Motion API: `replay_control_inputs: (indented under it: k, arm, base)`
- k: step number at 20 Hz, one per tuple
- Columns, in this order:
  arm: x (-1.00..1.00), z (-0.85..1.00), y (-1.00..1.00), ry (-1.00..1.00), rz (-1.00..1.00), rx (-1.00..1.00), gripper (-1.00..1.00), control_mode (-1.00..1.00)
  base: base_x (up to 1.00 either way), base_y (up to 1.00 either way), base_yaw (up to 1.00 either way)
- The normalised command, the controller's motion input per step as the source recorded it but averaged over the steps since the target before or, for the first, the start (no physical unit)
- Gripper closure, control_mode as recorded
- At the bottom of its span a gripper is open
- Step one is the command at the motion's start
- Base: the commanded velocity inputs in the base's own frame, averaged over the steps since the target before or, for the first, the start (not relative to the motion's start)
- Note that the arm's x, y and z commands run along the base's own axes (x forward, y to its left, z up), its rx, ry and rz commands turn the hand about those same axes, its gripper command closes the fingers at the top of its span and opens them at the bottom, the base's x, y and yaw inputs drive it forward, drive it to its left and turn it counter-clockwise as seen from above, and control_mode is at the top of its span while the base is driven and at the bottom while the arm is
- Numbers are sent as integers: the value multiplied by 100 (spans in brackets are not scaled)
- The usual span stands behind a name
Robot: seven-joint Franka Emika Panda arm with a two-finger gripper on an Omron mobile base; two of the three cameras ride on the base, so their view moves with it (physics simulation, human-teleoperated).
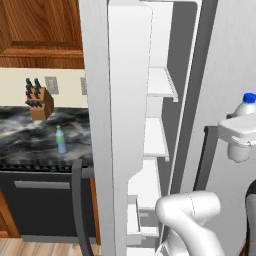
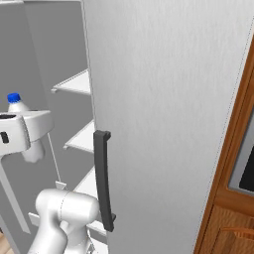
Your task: Take the bottled waters from the counter and place them in the freezer to freeze. Close the freezer door after placing the bottles.
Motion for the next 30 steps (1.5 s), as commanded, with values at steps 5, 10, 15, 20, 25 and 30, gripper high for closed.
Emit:
replay_control_inputs:
  k: [5, 10, 15, 20, 25, 30]
  arm:
    - [55, 0, 16, 2, -4, 21, 100, -100]
    - [9, 0, 20, -2, -10, 4, 100, -100]
    - [36, 0, 16, 1, -9, 0, 100, -100]
    - [49, 0, 2, 3, -6, 0, 100, -100]
    - [47, 0, 28, 0, 1, -1, 100, -100]
    - [57, 0, 5, 5, 9, 0, 100, -100]
  base:
    - [0, 0, 0]
    - [0, 0, 0]
    - [0, 0, 0]
    - [0, 0, 0]
    - [0, 0, 0]
    - [0, 0, 0]
